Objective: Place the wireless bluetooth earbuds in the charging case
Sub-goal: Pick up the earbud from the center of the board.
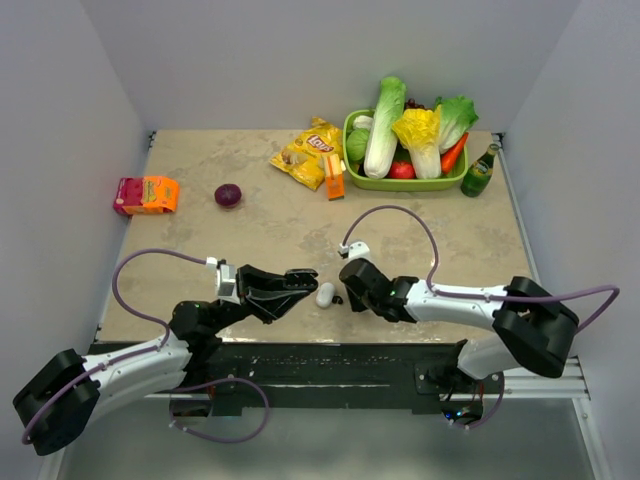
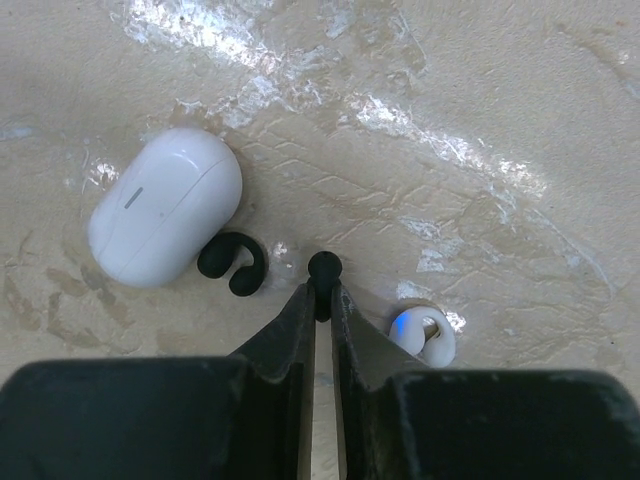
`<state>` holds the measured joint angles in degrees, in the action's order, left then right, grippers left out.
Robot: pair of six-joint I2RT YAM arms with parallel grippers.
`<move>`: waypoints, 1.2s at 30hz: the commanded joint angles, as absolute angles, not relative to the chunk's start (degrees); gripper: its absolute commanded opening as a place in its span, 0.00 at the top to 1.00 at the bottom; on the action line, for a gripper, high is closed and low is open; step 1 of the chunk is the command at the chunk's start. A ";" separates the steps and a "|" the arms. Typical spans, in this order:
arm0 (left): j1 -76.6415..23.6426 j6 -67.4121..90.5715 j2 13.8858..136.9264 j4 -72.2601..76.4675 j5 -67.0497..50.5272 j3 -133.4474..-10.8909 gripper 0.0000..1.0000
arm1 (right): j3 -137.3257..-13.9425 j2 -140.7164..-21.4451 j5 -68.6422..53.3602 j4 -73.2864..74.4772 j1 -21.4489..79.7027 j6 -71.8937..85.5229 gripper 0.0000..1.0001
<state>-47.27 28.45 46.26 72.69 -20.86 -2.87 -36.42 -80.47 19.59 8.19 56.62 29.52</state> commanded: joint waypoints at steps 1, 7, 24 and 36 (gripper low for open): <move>-47.20 28.39 46.23 76.99 -21.36 8.79 1.00 | -38.06 -77.18 22.59 9.75 56.60 29.97 0.98; -47.20 28.04 46.67 76.90 -21.45 8.18 1.00 | -38.94 -58.57 20.40 13.18 56.69 23.32 1.00; -47.11 30.67 55.11 86.84 -26.72 6.59 1.00 | -58.79 -47.82 -3.61 33.03 58.53 3.44 1.00; -47.11 29.97 55.19 79.18 -35.59 1.58 1.00 | -61.26 -49.66 6.94 41.30 71.79 -5.53 1.00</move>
